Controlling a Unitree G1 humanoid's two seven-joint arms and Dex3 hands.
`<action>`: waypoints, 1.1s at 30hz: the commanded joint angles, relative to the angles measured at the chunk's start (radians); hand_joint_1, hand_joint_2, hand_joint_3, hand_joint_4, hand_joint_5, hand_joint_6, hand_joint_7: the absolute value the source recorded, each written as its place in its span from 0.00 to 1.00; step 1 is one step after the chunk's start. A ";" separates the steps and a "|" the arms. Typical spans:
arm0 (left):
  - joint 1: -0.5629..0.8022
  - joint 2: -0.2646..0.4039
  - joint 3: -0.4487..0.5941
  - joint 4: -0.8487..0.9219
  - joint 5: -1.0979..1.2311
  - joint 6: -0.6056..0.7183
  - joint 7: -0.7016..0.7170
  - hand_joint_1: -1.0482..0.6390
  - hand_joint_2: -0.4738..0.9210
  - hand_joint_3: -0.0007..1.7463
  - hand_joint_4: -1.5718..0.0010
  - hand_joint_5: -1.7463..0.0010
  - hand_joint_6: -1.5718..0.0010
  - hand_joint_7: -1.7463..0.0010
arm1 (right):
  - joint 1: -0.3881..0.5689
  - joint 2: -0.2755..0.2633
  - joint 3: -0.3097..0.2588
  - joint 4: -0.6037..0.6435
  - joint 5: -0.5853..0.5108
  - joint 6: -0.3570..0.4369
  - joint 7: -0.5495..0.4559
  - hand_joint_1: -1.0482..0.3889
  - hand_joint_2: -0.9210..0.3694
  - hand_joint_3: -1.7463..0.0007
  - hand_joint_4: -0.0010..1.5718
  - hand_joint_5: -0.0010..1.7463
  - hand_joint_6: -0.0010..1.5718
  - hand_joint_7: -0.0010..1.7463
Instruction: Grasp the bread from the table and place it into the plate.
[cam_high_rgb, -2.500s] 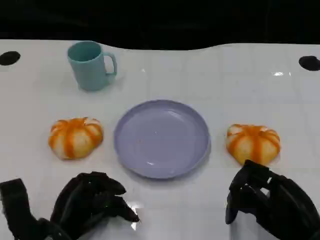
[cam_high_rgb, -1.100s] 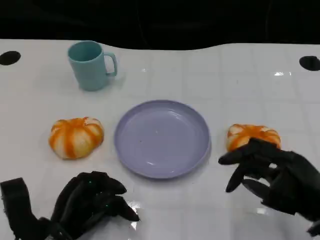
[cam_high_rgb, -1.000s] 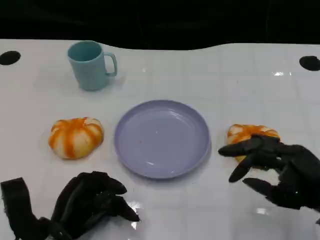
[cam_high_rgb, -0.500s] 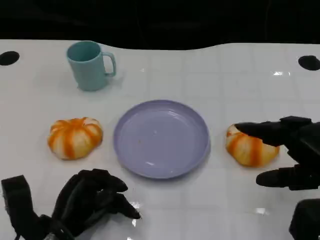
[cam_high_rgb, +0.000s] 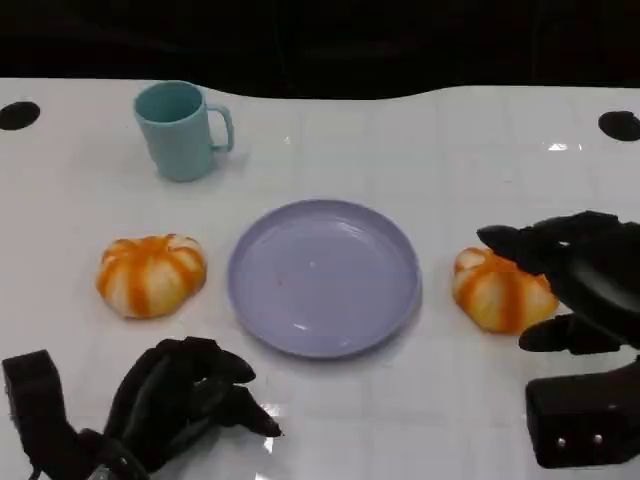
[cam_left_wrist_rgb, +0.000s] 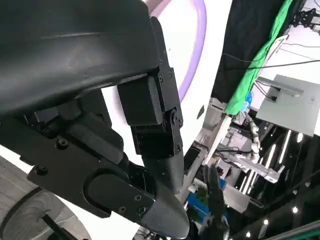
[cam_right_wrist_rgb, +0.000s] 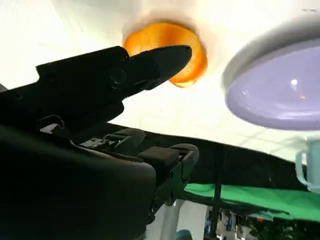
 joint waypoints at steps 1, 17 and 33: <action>0.006 0.010 0.003 -0.008 0.002 0.004 0.003 0.02 0.88 0.00 0.00 0.82 0.00 0.95 | -0.060 0.003 0.050 0.073 -0.020 0.028 -0.032 0.23 0.04 1.00 0.22 0.04 0.16 0.00; 0.017 0.009 0.000 -0.023 0.005 0.010 0.014 0.02 0.88 0.00 0.00 0.82 0.00 0.95 | -0.253 0.085 0.239 0.439 -0.051 0.134 -0.087 0.23 0.03 1.00 0.19 0.01 0.14 0.00; 0.033 0.008 -0.008 -0.053 0.006 0.020 0.019 0.02 0.88 0.00 0.00 0.82 0.00 0.95 | -0.352 0.160 0.308 0.778 0.034 0.074 -0.318 0.43 0.03 1.00 0.39 0.08 0.35 0.04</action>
